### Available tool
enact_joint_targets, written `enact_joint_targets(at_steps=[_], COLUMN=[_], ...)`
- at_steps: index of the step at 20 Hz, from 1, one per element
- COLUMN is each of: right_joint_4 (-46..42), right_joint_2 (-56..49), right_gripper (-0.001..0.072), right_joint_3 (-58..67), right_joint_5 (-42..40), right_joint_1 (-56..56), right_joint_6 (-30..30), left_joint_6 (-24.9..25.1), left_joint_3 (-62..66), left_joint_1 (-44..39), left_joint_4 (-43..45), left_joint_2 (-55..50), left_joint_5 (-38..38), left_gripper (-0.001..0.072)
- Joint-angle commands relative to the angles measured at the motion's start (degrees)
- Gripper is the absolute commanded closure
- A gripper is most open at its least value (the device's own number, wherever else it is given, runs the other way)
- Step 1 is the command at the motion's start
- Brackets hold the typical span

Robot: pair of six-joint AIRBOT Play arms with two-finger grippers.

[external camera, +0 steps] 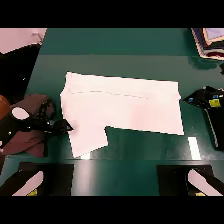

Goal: Fold the shirts.

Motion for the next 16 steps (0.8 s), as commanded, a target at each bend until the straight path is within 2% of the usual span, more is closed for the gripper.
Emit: enact_joint_targets(at_steps=[1,4,6,8,11,14,16], right_joint_4=[0.5,0.4,0.2,-2.1,-12.4,-13.5,-13.2], right_joint_2=[2.5,2.5,2.5,2.5,1.2,-0.9,-3.7], right_gripper=[0.0334,0.0335,0.0335,0.0335,0.0334,0.0330,0.0322], right_joint_3=[-1.4,-1.4,-1.4,-1.4,-1.6,-7.0,-12.7], right_joint_5=[-0.2,0.1,0.3,1.0,6.7,8.0,7.1], right_joint_1=[-0.4,-0.4,-0.4,-0.4,-1.9,-9.8,-14.9], right_joint_6=[-0.7,-0.7,-0.7,-0.6,1.7,2.1,2.1], left_joint_6=[1.4,3.6,3.9,3.9,3.2,0.1,0.2], left_joint_3=[-4.0,-4.0,-4.0,-3.0,0.5,1.6,1.7], left_joint_1=[0.0,0.0,0.0,0.0,0.0,0.0,0.0], left_joint_4=[-4.6,-8.2,-8.2,-8.1,-5.6,0.2,0.9], left_joint_2=[0.9,0.9,0.9,1.1,3.3,10.2,12.3], left_joint_5=[5.5,6.5,5.4,3.0,-1.2,-1.9,-3.2], left_gripper=[0.0165,0.0176,0.0659,0.0680,0.0681,0.0680,0.0680])
